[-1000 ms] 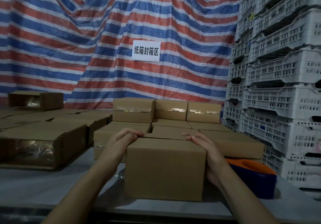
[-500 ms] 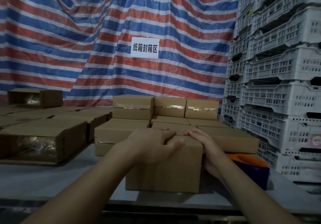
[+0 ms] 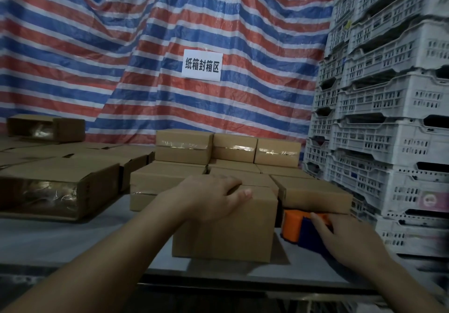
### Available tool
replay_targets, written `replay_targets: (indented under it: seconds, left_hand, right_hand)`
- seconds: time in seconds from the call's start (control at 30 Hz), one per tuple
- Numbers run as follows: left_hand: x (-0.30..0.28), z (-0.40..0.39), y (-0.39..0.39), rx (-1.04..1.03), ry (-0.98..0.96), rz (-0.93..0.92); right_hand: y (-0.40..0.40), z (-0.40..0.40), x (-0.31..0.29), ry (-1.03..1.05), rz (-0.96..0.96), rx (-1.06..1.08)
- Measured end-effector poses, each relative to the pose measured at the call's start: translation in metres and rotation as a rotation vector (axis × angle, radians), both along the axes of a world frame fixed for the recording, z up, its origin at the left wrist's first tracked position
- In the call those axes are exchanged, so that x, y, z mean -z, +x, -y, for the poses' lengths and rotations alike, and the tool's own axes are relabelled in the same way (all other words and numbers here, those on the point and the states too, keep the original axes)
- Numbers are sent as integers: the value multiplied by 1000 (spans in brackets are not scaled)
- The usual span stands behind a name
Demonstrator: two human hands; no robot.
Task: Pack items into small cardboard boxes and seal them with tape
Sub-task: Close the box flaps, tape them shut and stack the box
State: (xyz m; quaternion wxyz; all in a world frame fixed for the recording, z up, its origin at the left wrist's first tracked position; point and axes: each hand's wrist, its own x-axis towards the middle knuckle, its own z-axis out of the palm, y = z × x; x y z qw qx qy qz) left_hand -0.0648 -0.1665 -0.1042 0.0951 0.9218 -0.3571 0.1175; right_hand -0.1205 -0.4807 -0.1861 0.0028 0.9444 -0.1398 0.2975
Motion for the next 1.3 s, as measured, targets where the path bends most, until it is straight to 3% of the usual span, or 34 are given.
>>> replay_targets:
  seconds: [0.13,0.23,0.4,0.47,0.57,0.63,0.83,1.1,1.3]
  left_hand:
    - [-2,0,-1,13,-21,-47]
    - [-7,0,-1,24,-109,-203]
    - [-18,-13,4,53,-488,-471]
    - [-21,-17,6,68,-578,-499]
    - [-19,-19,10,40,-741,-514]
    - [-18,-18,12,1,-890,-543]
    - [-25,-15,16,-31,-1255,-724]
    - [-33,-23,8,4,-1351,-869]
    - [-39,-23,12,94,-1400,-1029]
  right_hand:
    - [0,-5,7,-76,110,77]
    - [3,-5,5,-61,181,108]
    - [8,-17,-67,462,529,-229]
    - [13,-36,-112,708,459,-286]
    - [27,-77,-161,1017,206,-537]
    - [37,-104,-176,1098,63,-642]
    - [55,-150,-180,919,-226,-642]
    - [57,-156,-183,756,-207,-558]
    - [61,-156,-183,815,-219,-557]
